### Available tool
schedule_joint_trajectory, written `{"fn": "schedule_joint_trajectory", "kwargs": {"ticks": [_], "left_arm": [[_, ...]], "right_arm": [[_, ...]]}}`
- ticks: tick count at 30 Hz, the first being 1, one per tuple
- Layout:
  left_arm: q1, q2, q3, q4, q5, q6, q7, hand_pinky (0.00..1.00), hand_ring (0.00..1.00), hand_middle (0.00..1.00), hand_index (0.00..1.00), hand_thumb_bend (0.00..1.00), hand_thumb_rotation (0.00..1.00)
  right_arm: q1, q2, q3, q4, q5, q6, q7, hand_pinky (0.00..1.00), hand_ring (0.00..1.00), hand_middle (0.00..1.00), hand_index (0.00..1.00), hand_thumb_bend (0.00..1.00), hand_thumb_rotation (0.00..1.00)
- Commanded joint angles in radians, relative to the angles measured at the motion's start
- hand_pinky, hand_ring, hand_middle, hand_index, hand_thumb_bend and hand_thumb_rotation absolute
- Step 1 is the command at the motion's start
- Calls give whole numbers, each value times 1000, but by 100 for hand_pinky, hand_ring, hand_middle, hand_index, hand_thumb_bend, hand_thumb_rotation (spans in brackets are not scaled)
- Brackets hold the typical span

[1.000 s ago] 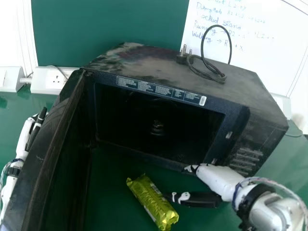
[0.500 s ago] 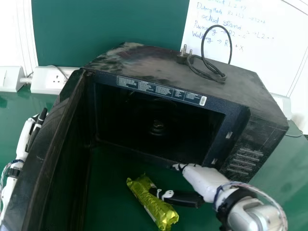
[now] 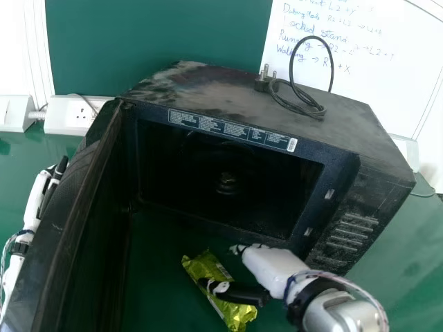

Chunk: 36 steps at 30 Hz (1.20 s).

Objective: Put biscuit inside oven

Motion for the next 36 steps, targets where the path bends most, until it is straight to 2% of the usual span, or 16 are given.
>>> {"fn": "schedule_joint_trajectory", "kwargs": {"ticks": [1, 7, 11, 18, 25, 32, 36], "left_arm": [[4, -5, -4, -15, 2, 8, 6, 26, 30, 38, 48, 52, 7], [5, -3, -3, -16, -1, 7, 1, 26, 31, 38, 48, 52, 7], [6, -5, -3, -19, -2, 10, 2, 26, 31, 39, 48, 52, 7], [5, -7, -1, -21, -16, 7, -9, 26, 31, 39, 48, 52, 7], [6, -3, 2, -18, -14, 5, -13, 27, 31, 39, 48, 52, 7], [9, -12, 1, -45, -17, 37, -5, 26, 31, 39, 48, 52, 7], [7, -13, 1, -38, -15, 18, -12, 26, 31, 39, 48, 52, 7]], "right_arm": [[21, 39, -23, 20, -45, -36, 38, 78, 94, 96, 95, 89, 61], [44, 146, -58, 72, -180, -135, 130, 79, 94, 96, 94, 89, 56], [59, 231, -80, 107, -290, -210, 176, 74, 90, 95, 93, 91, 52], [92, 344, -155, 157, -386, -322, 183, 77, 91, 94, 92, 92, 46], [114, 418, -201, 193, -452, -422, 168, 77, 90, 93, 92, 92, 45], [133, 478, -219, 217, -525, -500, 160, 75, 87, 92, 92, 95, 44], [148, 509, -232, 220, -545, -533, 166, 73, 86, 92, 92, 96, 43]]}}
